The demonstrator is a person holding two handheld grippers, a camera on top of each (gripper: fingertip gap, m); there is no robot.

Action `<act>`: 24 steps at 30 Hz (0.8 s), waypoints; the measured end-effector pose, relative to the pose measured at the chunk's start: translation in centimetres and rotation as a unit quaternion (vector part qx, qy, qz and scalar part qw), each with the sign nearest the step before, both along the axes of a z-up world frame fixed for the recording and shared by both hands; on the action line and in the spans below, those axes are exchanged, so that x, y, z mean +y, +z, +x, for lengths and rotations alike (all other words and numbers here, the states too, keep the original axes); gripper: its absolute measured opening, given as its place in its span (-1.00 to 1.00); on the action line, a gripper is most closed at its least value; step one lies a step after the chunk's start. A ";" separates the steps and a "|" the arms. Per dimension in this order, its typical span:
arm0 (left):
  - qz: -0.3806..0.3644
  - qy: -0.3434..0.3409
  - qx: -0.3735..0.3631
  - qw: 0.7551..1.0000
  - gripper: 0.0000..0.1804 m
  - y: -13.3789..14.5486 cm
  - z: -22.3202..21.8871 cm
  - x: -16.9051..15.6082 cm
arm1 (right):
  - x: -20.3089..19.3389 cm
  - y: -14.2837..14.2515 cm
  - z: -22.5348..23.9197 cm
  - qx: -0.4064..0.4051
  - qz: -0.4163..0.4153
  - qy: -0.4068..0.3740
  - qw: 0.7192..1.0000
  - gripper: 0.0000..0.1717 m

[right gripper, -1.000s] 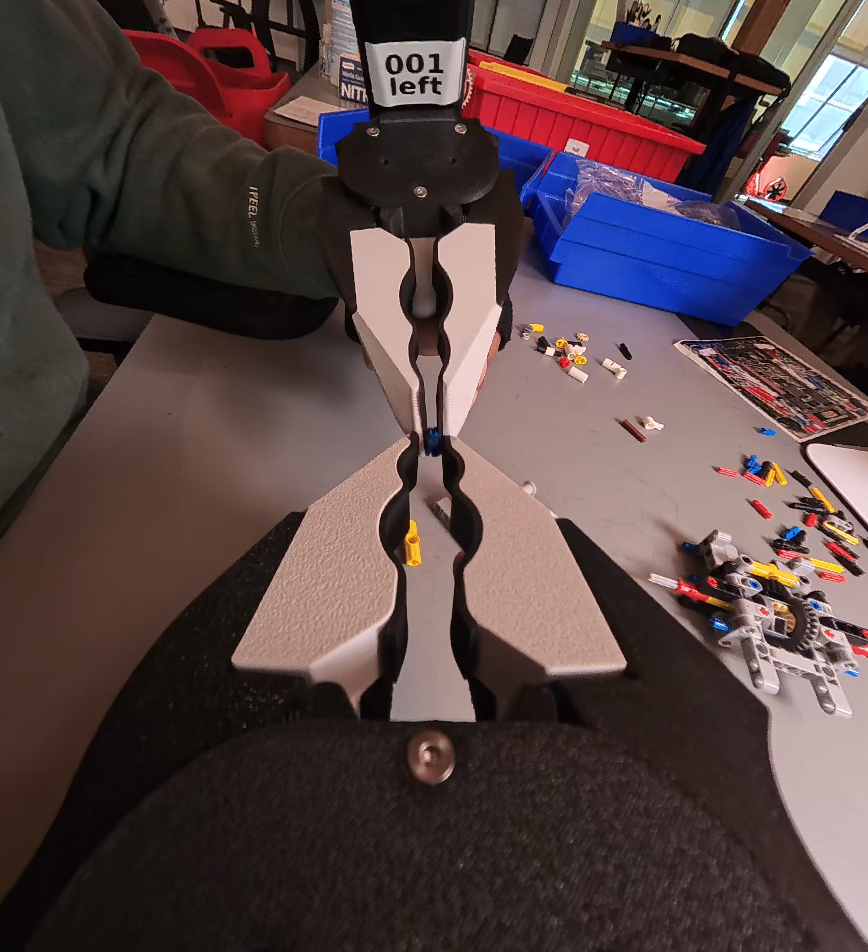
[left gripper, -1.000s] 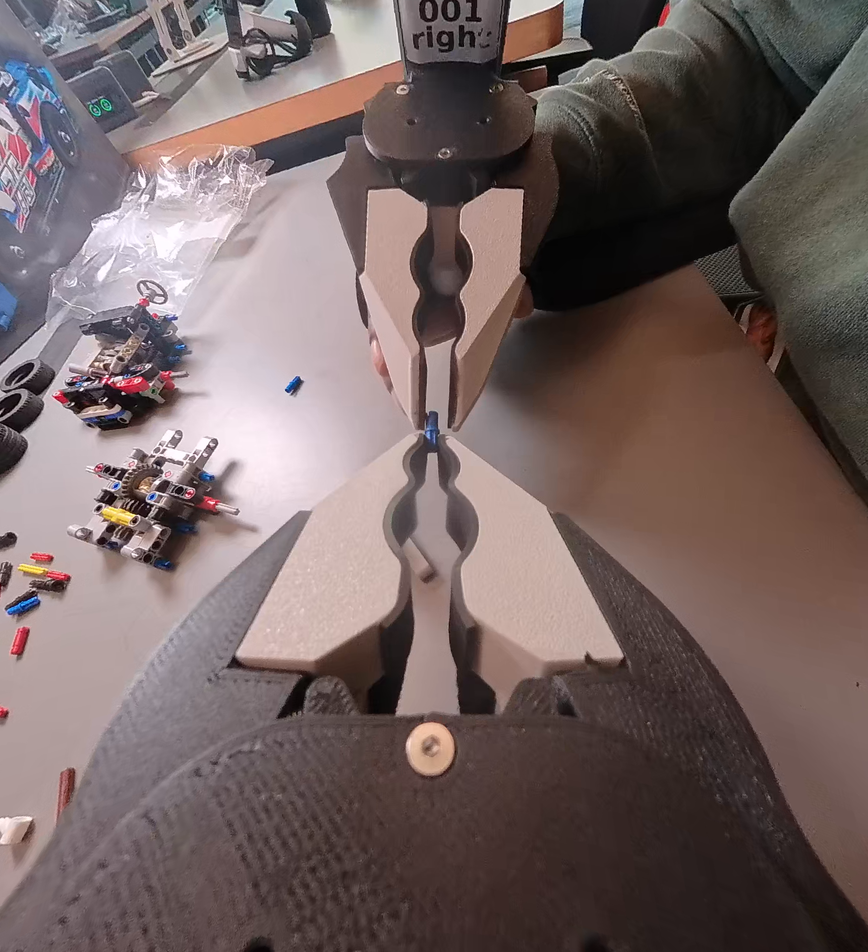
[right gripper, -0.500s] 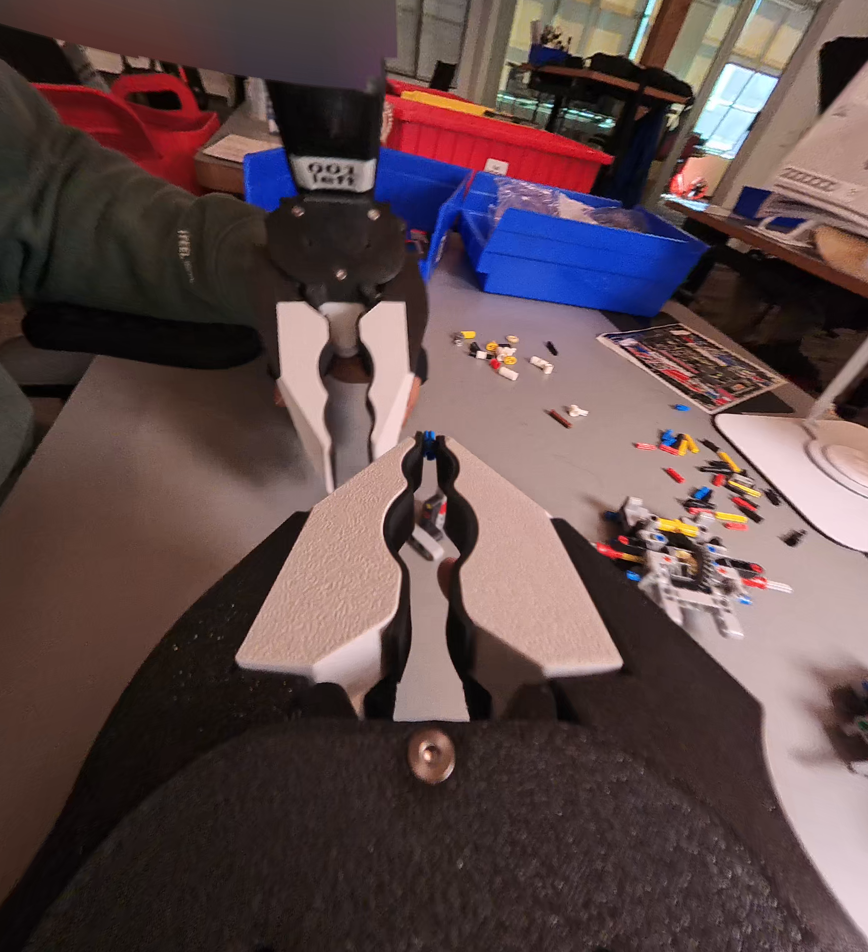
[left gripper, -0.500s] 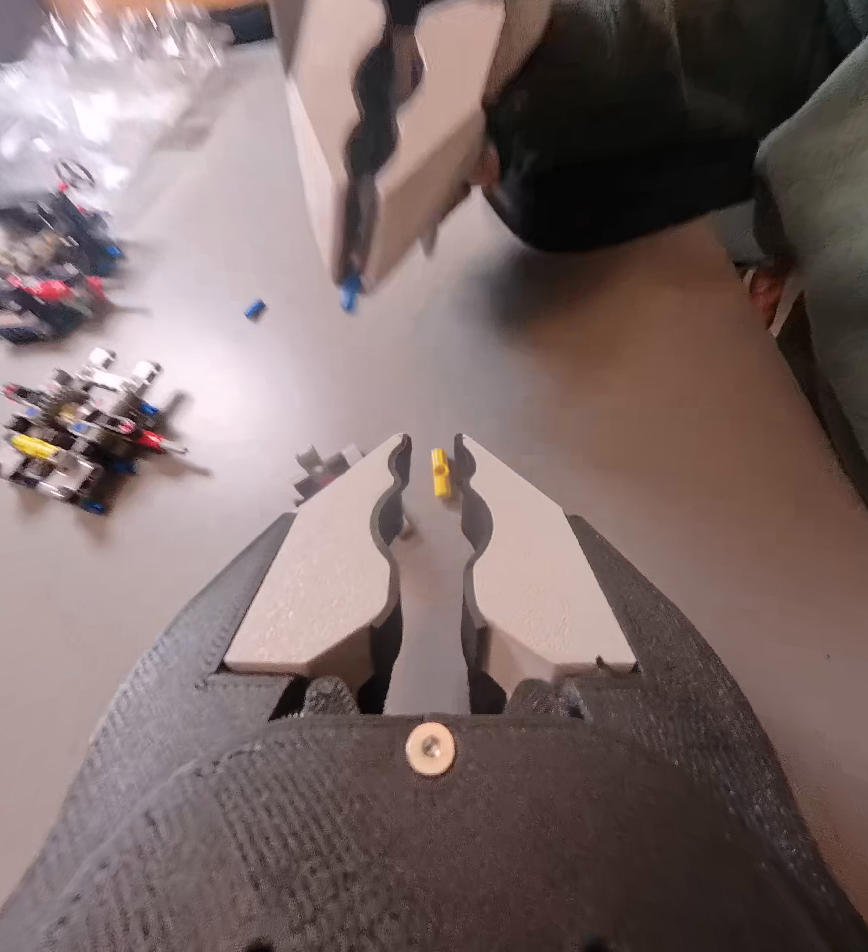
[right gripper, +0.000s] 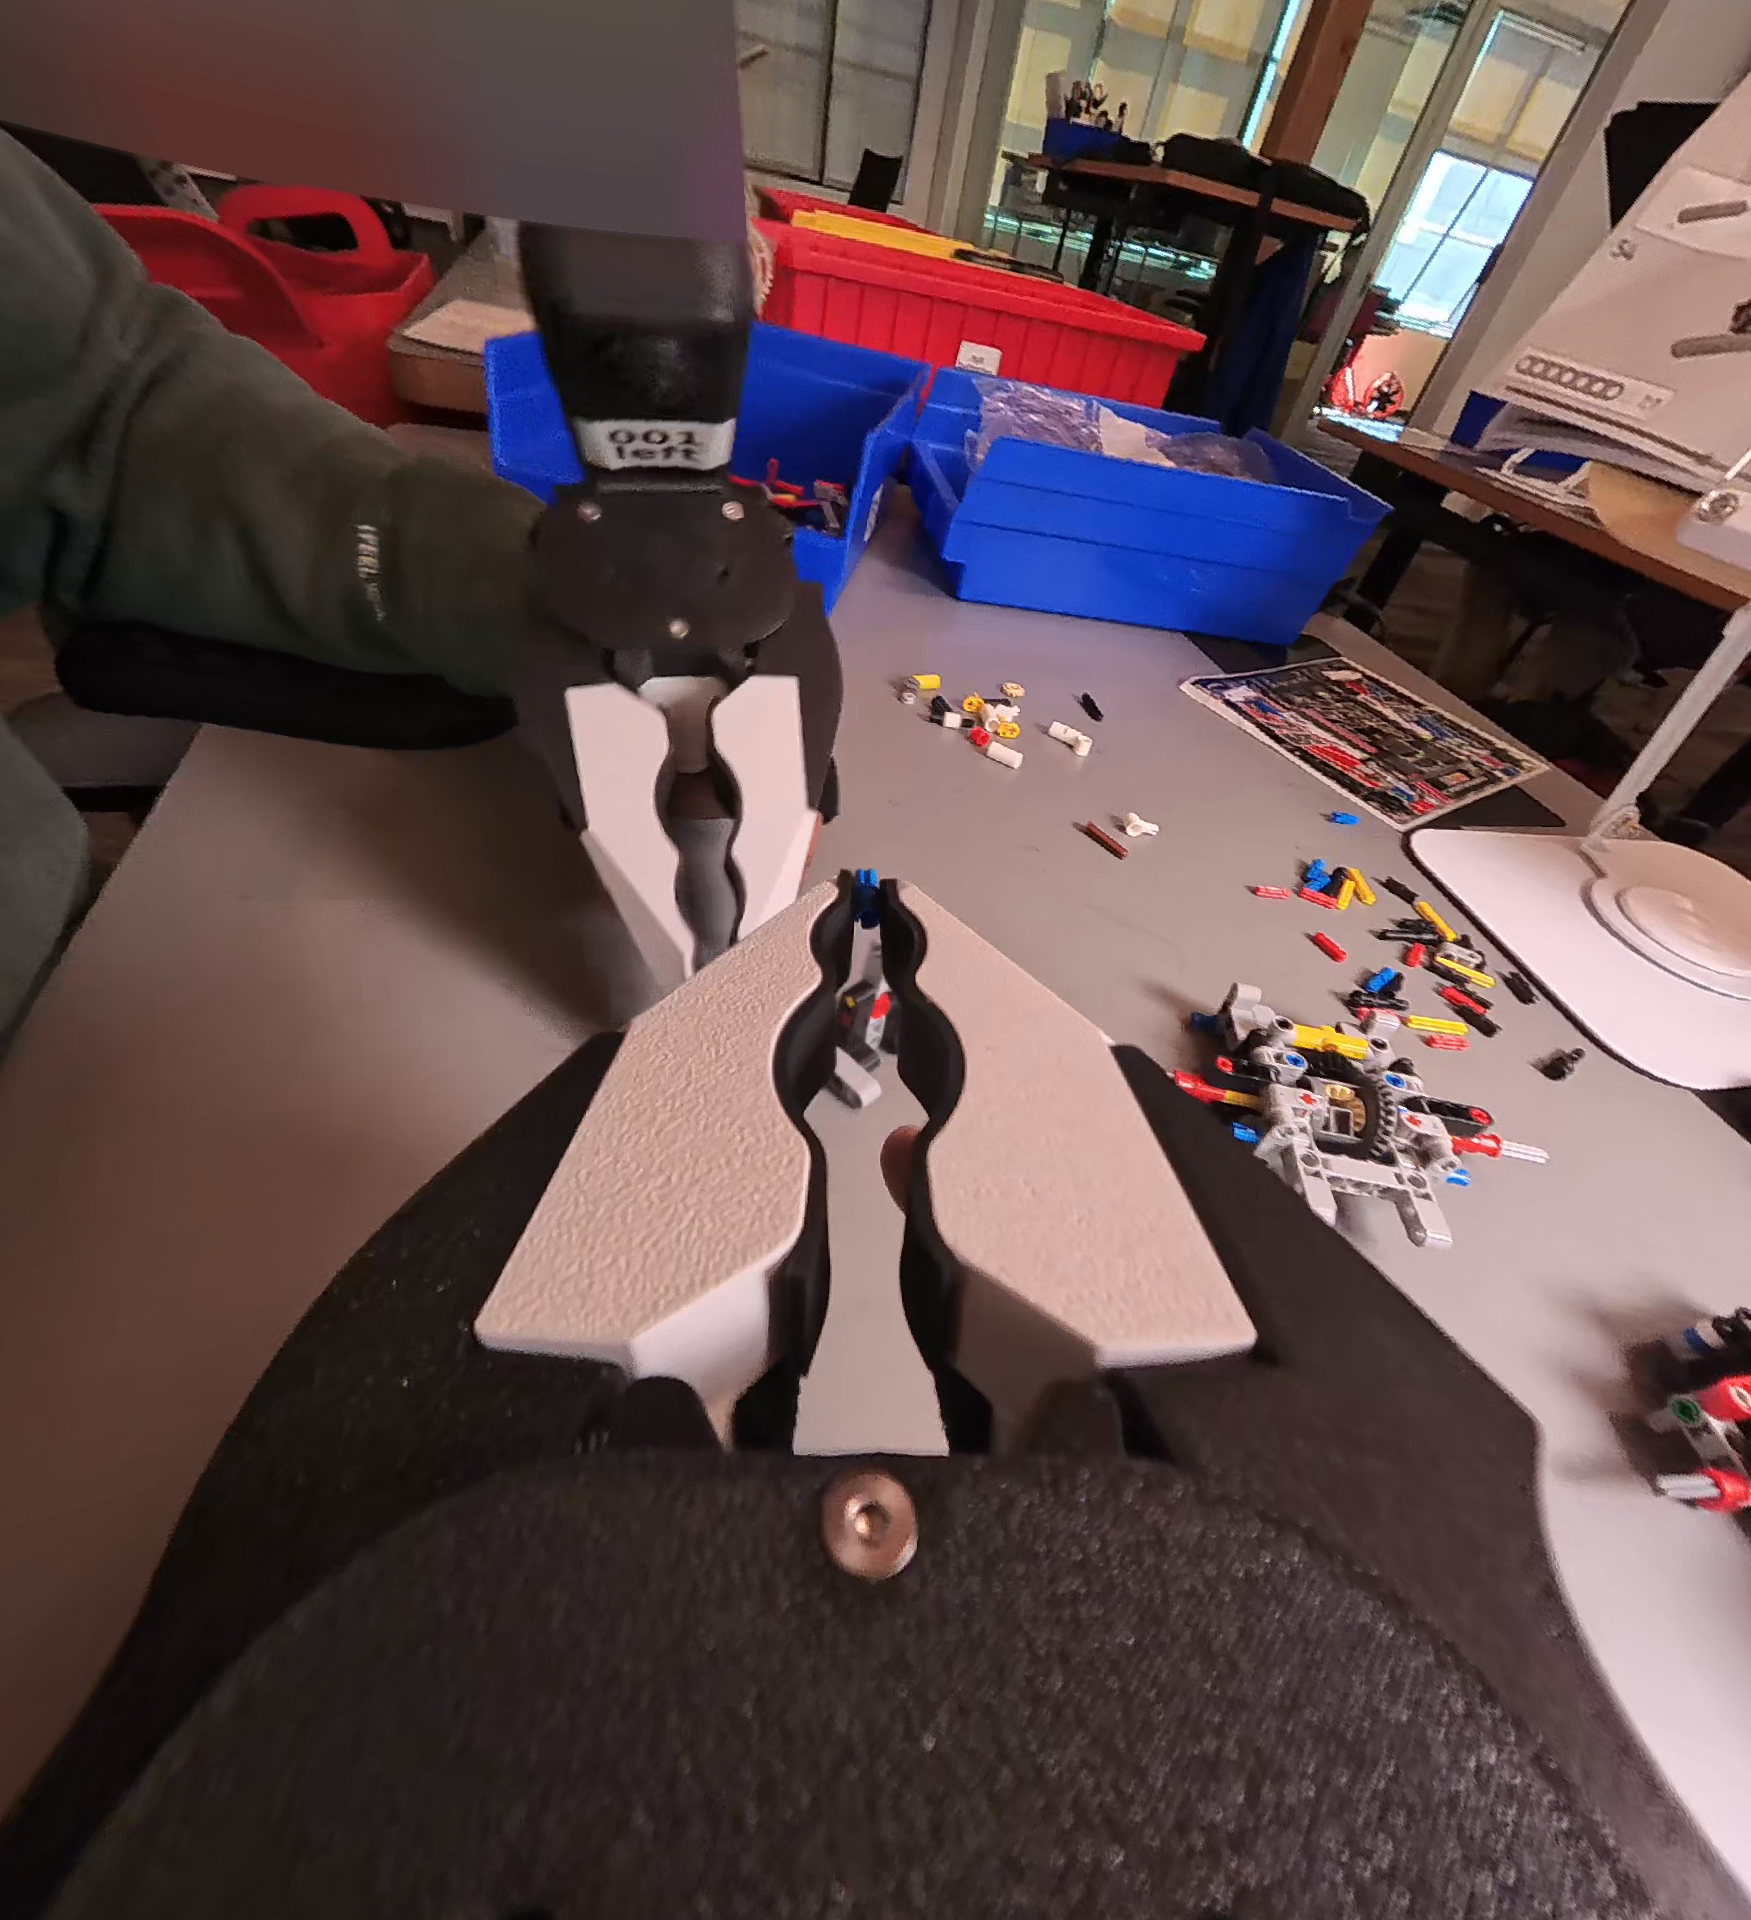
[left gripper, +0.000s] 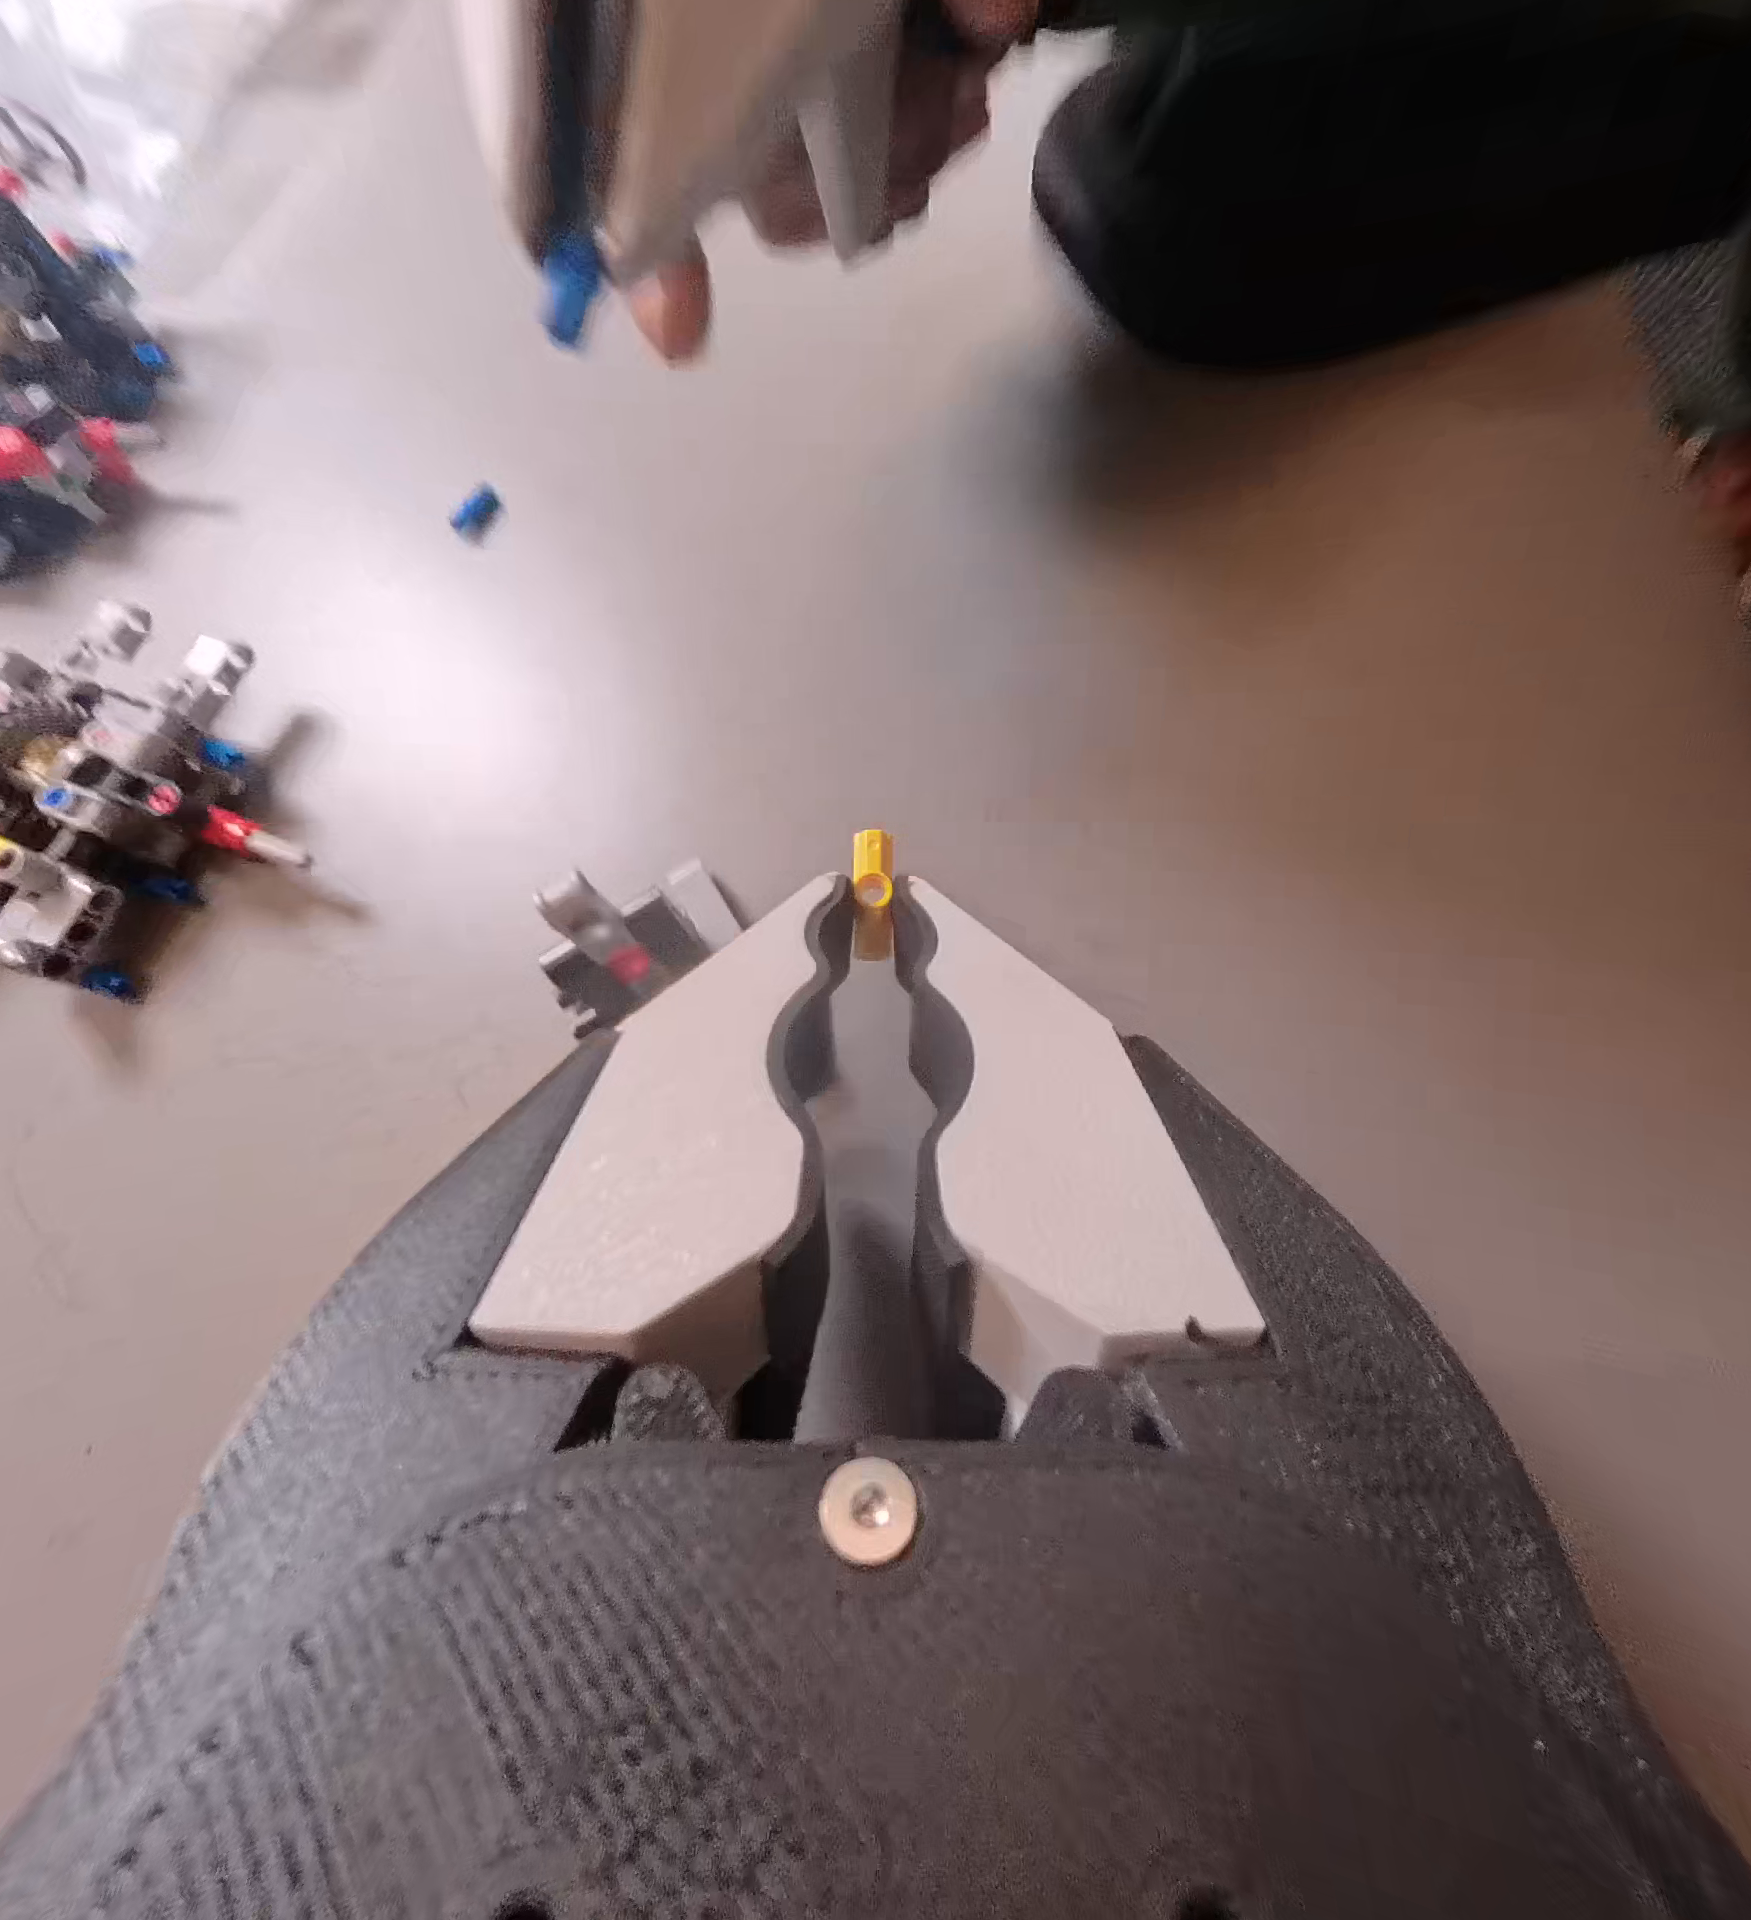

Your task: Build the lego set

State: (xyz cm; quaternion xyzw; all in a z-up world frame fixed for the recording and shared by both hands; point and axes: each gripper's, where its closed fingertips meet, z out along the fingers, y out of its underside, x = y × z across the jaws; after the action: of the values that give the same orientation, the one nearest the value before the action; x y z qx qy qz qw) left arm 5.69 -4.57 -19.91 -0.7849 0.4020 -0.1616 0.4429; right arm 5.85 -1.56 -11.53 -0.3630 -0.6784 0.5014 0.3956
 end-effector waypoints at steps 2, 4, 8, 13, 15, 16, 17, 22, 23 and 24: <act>0.053 -0.011 -0.076 0.996 -0.94 3.2 0.2 0.1 | -0.5 0.3 0.3 0.004 -0.005 0.015 1.000 -0.97; 0.096 -0.014 -0.131 0.987 -0.94 5.9 -0.1 0.0 | -1.0 0.6 0.6 0.005 -0.009 0.027 1.000 -0.97; 0.131 -0.013 -0.167 0.977 -0.94 7.8 -0.5 -0.2 | -1.8 0.8 0.6 0.007 -0.020 0.041 0.999 -0.97; 0.121 -0.013 -0.146 0.982 -0.94 6.9 -0.1 -0.1 | -2.5 0.2 0.4 -0.002 -0.024 0.051 0.998 -0.97; 0.119 -0.010 -0.139 0.983 -0.94 6.7 -0.2 0.0 | -2.5 -0.1 0.3 -0.010 -0.024 0.052 0.998 -0.97; 0.119 -0.009 -0.136 0.984 -0.94 6.6 -0.2 0.0 | -2.5 -0.3 0.3 -0.013 -0.024 0.052 0.998 -0.97; 0.118 -0.008 -0.133 0.984 -0.94 6.6 -0.2 0.0 | -2.6 -0.4 0.3 -0.015 -0.025 0.052 0.998 -0.97; 0.113 -0.008 -0.123 0.986 -0.94 6.2 -0.1 0.0 | -2.6 -1.1 0.0 -0.030 -0.025 0.050 0.998 -0.97; 0.112 -0.008 -0.119 0.986 -0.94 6.1 -0.1 0.0 | -2.6 -1.3 0.0 -0.034 -0.025 0.050 0.998 -0.97; 0.112 -0.008 -0.115 0.987 -0.94 6.0 0.0 0.0 | -2.6 -1.3 0.0 -0.036 -0.026 0.050 0.998 -0.97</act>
State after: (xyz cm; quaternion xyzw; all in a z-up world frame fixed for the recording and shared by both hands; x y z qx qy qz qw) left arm 5.65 -4.53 -13.88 -0.7030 0.3703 -0.2086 0.5702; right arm 5.83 -4.19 -12.87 -0.3566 -0.6963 0.5245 0.3361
